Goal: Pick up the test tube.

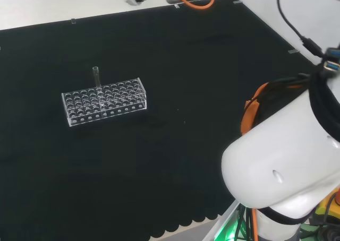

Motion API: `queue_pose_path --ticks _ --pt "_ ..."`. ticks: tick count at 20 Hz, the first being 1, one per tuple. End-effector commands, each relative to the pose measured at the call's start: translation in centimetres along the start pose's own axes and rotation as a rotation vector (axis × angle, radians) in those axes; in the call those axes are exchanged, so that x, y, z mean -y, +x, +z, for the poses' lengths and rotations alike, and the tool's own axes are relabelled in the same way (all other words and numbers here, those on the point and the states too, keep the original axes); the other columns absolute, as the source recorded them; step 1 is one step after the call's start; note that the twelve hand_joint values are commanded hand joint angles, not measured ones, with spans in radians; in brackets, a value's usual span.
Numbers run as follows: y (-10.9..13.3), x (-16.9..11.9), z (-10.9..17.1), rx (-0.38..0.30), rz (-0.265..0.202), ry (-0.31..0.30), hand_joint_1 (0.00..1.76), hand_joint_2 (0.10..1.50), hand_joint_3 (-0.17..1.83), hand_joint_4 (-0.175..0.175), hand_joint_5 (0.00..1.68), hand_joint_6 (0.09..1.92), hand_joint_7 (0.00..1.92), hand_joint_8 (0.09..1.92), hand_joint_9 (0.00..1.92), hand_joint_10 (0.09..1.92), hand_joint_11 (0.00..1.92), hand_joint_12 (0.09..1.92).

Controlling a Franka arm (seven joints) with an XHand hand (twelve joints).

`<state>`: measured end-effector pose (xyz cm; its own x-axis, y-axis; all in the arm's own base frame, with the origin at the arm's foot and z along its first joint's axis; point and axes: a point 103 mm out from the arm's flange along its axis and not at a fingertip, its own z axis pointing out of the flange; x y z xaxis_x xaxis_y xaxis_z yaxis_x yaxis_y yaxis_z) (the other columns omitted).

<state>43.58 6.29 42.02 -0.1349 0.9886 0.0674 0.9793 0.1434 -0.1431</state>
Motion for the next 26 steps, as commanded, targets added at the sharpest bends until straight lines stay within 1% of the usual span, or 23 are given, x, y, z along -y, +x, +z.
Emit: queue_pose_path --ticks 1,6,13,19,26 --pt "2.8 -5.6 3.2 -0.006 -0.056 0.071 0.73 0.78 0.50 -0.085 0.28 0.09 0.23 0.87 0.17 0.99 0.00 1.53" --pt "4.0 -7.3 5.9 -0.017 -0.069 0.136 0.74 0.78 0.50 -0.086 0.28 0.09 0.23 0.87 0.17 0.99 0.00 1.54" --pt "5.2 -9.2 9.8 -0.007 -0.087 0.226 0.75 0.78 0.50 -0.087 0.28 0.09 0.24 0.87 0.18 0.99 0.00 1.54" --pt "5.2 -10.4 12.2 -0.013 -0.074 0.276 0.76 0.78 0.51 -0.087 0.28 0.09 0.24 0.86 0.19 0.99 0.00 1.54" --pt "5.4 -11.3 15.3 -0.019 -0.075 0.332 0.77 0.78 0.51 -0.089 0.28 0.09 0.25 0.87 0.20 0.99 0.00 1.54"
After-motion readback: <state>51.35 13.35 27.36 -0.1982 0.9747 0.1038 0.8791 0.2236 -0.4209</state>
